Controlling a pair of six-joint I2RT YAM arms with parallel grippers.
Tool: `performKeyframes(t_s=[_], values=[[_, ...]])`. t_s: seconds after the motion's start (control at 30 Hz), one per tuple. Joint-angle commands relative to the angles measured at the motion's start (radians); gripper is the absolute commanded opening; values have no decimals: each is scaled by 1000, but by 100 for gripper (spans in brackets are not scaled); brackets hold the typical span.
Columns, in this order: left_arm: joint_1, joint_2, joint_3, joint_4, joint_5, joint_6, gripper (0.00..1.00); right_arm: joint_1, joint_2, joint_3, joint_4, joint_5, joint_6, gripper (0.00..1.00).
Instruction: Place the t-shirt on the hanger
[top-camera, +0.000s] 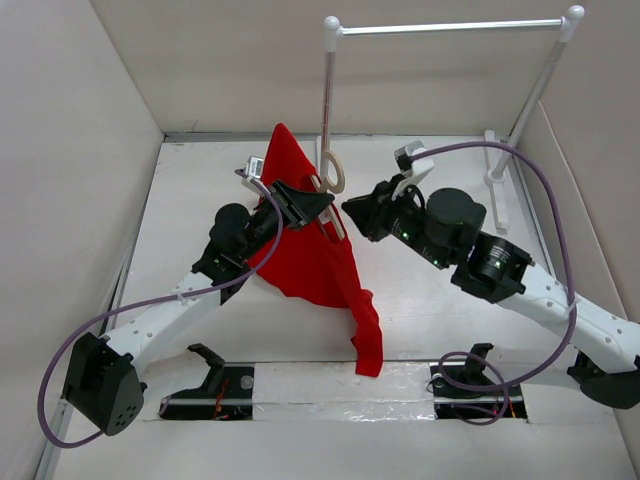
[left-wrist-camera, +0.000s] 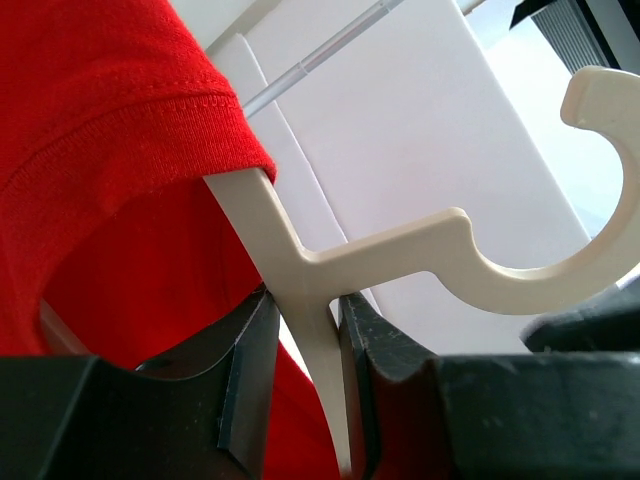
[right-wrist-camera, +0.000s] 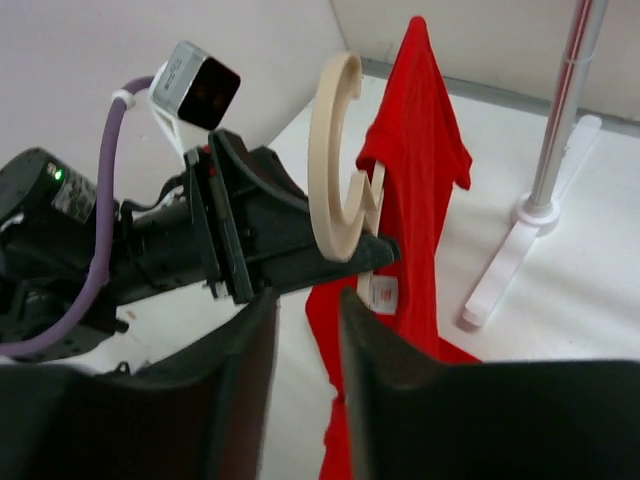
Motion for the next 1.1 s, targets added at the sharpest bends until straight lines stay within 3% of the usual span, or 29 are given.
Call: performKeyframes(t_s=[0.0, 0.07, 0.1, 0.17, 0.2, 0.3, 0.5, 0.83, 1.07], values=[[-1, -40, 16, 126, 21, -9, 0, 18, -34, -50, 45, -18, 12, 18], [-1, -37, 22, 123, 27, -12, 0, 18, -34, -72, 36, 0, 15, 12], [-1, -36, 29, 121, 30, -13, 0, 29, -28, -78, 36, 10, 15, 15], [-1, -37, 30, 124, 36, -21, 0, 29, -17, -78, 27, 22, 10, 25], [-1, -37, 35, 123, 38, -23, 0, 38, 0, -72, 22, 25, 7, 36], [-1, -37, 39, 117, 50, -24, 0, 38, 23, -58, 25, 28, 0, 44], [-1, -62, 29, 106, 39, -23, 0, 47, 95, -32, -1, 57, -7, 41], [-1, -78, 32, 92, 44, -9, 0, 115, 100, -54, -12, 287, -22, 39], [-1, -82, 35, 81, 47, -3, 0, 115, 120, -55, -19, 317, -23, 37]])
